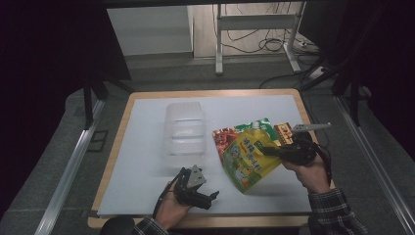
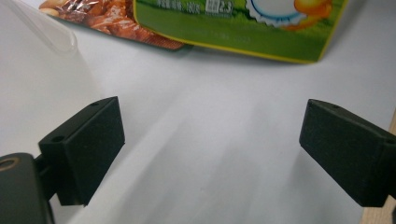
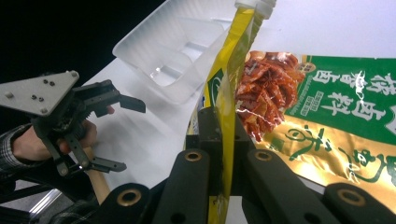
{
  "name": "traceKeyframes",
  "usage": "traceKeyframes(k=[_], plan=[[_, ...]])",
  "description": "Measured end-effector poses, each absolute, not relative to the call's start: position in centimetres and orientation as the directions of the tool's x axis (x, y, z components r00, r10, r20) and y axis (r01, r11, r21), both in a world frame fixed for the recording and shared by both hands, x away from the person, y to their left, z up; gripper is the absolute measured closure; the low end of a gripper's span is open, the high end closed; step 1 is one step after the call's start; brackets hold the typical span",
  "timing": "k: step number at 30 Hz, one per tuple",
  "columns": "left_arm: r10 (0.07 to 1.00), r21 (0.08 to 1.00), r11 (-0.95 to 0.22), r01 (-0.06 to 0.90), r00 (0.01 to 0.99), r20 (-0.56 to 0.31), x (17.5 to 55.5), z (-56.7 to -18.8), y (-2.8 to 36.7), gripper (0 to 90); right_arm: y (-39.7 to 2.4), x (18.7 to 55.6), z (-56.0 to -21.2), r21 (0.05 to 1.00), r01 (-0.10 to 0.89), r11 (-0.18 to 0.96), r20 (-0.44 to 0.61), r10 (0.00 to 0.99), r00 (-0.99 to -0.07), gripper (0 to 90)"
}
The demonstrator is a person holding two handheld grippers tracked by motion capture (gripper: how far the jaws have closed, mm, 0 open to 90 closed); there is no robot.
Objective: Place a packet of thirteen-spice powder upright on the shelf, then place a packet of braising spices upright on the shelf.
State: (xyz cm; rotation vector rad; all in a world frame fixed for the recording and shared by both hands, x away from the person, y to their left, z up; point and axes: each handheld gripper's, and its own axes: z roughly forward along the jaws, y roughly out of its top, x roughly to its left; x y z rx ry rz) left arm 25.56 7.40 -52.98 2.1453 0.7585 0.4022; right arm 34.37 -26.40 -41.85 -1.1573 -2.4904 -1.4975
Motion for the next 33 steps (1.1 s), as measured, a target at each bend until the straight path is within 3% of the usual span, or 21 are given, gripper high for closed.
traceKeyframes(k=[14,33], plan=[[0.600,0.809,-0.477,0.343,0.800,0.014,25.2,-53.0,8.1,5.2,-25.9,35.2,-40.6,0.776,0.574,0.262,0.359,0.565,-0.743,89.0],[0.619,0.791,-0.447,0.417,0.783,-0.063,24.8,-52.7,9.0,3.0,-24.3,37.9,-38.0,0.813,0.519,0.264,0.309,0.560,-0.769,89.1]])
